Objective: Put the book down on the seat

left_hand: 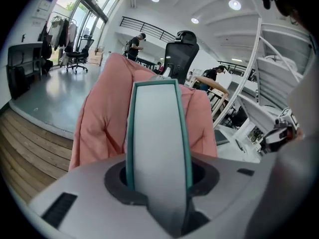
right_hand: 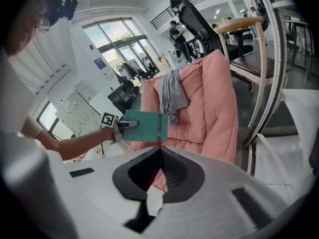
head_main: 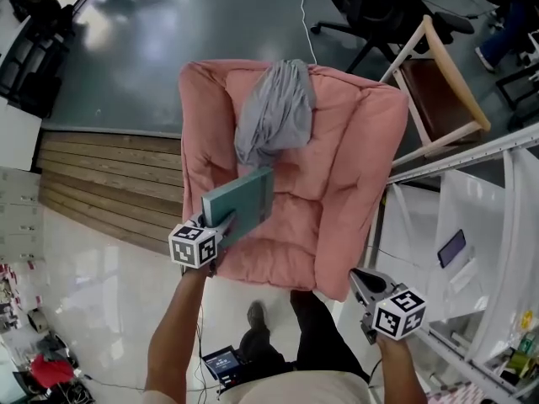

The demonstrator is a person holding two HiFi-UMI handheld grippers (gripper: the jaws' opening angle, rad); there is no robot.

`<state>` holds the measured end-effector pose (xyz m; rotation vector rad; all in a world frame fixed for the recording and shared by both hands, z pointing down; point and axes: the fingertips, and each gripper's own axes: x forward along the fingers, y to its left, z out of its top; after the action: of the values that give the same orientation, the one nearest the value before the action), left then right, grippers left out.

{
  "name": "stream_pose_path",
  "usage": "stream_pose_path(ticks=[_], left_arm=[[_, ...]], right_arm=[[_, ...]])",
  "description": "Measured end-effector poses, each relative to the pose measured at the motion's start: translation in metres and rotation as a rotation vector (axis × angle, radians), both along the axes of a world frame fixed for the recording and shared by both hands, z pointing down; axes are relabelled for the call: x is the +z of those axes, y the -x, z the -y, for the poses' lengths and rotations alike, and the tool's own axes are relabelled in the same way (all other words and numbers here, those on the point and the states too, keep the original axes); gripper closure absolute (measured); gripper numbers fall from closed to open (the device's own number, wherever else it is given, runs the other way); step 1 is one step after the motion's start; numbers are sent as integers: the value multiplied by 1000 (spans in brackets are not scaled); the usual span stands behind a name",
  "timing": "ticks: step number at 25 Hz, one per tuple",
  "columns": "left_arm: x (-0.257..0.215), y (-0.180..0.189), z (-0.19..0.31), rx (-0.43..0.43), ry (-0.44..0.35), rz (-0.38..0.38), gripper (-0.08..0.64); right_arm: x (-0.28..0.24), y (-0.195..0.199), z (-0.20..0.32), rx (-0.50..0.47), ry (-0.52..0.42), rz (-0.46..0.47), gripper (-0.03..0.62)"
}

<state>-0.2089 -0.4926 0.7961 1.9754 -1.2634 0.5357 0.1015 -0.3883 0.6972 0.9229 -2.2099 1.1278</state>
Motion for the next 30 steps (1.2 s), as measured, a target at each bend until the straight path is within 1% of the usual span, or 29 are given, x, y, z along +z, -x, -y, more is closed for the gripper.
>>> stream_pose_path(ticks=[5,9,16,22,27,30], left_arm=[[30,5,5,6,52,28,402],[48,10,4,9,88,44,402],[79,17,4,15,146,79,402],[104,20,-3,48,196,91,402],[123,29,-5,55,233,144,400],[128,37,-5,62,249,195,400]], right_arm=[[13,-2,4,-5,12,-5,598],[22,-2,0,-11,33,-4,598],[35,1,1,-20,42,2,598],[38,1,3,-20,45,4,598],[42,2,3,-25,51,2,598],[42,1,5,-21,49,1,598]])
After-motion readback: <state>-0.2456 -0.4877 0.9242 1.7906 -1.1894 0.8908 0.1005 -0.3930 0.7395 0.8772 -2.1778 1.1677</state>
